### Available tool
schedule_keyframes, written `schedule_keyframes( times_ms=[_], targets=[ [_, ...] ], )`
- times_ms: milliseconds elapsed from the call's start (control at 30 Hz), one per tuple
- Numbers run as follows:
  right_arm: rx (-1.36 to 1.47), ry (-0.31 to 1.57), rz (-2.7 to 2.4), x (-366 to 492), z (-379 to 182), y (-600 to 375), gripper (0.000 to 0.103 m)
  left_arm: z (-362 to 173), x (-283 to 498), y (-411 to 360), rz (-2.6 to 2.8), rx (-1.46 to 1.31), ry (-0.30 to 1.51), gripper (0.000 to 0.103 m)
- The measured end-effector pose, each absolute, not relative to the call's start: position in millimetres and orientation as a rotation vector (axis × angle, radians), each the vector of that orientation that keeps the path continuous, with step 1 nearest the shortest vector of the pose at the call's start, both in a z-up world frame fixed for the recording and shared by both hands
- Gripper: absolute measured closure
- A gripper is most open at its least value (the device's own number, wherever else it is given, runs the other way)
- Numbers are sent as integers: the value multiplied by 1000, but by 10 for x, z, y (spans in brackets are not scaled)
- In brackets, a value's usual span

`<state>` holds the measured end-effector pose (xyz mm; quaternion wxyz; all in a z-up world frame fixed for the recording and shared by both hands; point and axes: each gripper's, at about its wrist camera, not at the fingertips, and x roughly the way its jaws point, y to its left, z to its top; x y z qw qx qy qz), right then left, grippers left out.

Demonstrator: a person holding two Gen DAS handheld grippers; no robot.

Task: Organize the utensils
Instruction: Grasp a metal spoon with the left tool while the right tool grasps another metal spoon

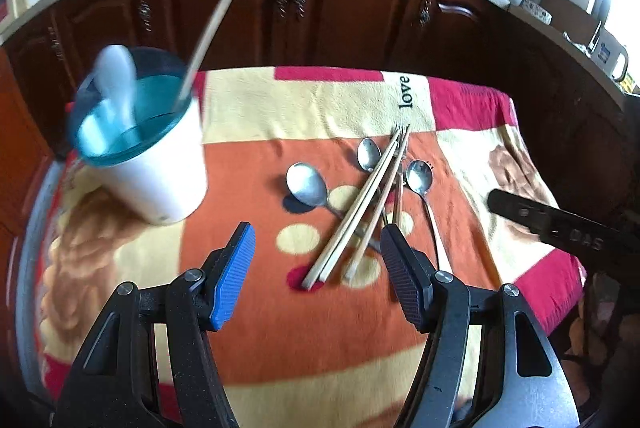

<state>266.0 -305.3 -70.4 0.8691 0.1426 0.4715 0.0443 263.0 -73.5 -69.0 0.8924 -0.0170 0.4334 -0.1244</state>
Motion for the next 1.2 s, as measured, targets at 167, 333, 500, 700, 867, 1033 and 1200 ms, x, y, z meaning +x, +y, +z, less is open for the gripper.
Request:
schedule_keyframes(
  times_ms=[167,333,500,700,867,1033,1200],
  targets=[
    [301,1076,121,3123,-1080,-3051,63,-910,3002,-806,-289,-42,950,38],
    [318,1114,108,3442,-1307,-3075,69,-1132,3290,-715,-294,-103,1017,39],
    [363,1132,92,3630,-1486,-3158,69,-1269,3395,-622,-270,-124,1048,40],
    [347,1121,94,3733,-1552,-3135,76,-1388,3523,-579,-252,-152,1081,40],
    [356,1112,86,3722,-1565,-3155,91,-1479,3658,-600,-233,-180,1104,49],
    [379,1087,91,3602,-1516,-3215,98,-1517,3758,-677,-231,-182,1097,67],
    [432,1060,87,3457,-1467,-3289,100,-1537,3766,-725,-241,-186,1079,90]
  ],
)
